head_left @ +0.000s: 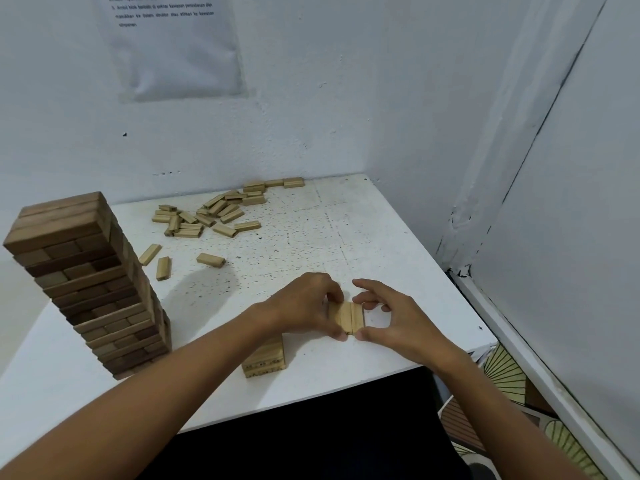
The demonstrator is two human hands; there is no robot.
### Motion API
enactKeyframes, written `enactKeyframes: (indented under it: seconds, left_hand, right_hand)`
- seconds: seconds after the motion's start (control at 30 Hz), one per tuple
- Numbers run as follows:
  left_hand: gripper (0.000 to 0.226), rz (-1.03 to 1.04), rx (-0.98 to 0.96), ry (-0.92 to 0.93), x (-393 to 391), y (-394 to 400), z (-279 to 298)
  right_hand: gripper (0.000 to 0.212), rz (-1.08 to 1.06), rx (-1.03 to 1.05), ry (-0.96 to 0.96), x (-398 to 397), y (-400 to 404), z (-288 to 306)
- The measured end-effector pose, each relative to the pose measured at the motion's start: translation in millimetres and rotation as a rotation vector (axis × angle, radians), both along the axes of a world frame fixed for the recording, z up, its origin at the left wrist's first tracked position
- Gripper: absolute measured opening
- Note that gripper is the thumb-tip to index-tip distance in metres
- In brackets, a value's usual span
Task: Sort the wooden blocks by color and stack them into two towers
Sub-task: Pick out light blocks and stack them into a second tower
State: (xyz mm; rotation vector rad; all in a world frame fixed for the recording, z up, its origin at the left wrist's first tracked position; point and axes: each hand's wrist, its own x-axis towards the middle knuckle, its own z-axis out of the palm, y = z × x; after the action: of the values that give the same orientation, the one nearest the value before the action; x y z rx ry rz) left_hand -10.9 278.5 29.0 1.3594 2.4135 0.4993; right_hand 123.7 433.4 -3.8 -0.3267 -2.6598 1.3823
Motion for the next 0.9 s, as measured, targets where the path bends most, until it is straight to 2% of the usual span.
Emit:
enactKeyframes:
  seconds: [0.23,0.37,0.53,0.9]
  left_hand:
    - [0.072,-0.036,-0.005,0.015,-4,-3,2]
    - [0.064,-0.020,0.047,-0.064,-5,-7,0]
    - [0.073,-0.030,0.070,-0.148,-5,-8,-1]
    - [0.072,-0.012,0.121,-0.183,-6,-8,-5]
  right_hand:
    - [0.079,0.002,0.072,-0.011,-1,3,2]
    - [0.086,0.016,0.117,-0.033,-1,5,0]
    - [0.088,0.027,0.140,-0.031,-3,-1,3]
    - [0.083,-0.002,0.104,0.011,-6,-6,1]
